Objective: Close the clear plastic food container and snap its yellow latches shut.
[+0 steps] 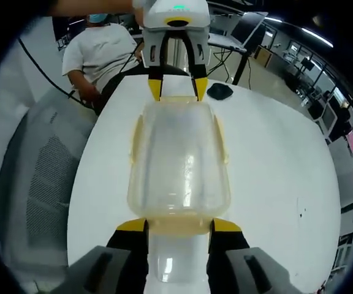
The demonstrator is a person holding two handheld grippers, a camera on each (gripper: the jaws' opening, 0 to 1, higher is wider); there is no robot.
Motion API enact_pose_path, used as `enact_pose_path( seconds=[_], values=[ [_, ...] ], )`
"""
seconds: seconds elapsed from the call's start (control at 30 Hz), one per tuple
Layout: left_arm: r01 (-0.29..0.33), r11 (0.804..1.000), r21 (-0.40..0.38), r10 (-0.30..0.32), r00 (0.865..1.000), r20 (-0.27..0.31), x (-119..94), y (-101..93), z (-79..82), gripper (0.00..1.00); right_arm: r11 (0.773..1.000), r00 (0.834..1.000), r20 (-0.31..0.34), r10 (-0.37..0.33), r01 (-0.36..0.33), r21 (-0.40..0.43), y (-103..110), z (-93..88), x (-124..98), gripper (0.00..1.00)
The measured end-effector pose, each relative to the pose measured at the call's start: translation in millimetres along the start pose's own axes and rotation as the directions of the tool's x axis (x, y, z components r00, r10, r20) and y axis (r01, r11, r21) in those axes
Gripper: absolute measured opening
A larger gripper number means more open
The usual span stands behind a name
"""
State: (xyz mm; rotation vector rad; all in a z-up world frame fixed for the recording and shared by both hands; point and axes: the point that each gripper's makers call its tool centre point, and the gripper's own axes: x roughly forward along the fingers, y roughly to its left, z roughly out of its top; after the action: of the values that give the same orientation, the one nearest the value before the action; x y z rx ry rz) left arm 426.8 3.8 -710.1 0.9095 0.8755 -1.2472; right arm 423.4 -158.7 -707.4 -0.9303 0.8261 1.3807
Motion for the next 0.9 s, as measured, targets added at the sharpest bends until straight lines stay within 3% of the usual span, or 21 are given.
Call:
enact_pose_path(
  seconds=[0.9],
  values=[
    [-0.013,1.000,-0.012,0.013,1.000,0.006,11.4,-5.2,40.8,0.35,1.000,1.000,0.003,-0.001,0.001,-0.014,0.9,-34.6,-23.6,0.34]
  ],
)
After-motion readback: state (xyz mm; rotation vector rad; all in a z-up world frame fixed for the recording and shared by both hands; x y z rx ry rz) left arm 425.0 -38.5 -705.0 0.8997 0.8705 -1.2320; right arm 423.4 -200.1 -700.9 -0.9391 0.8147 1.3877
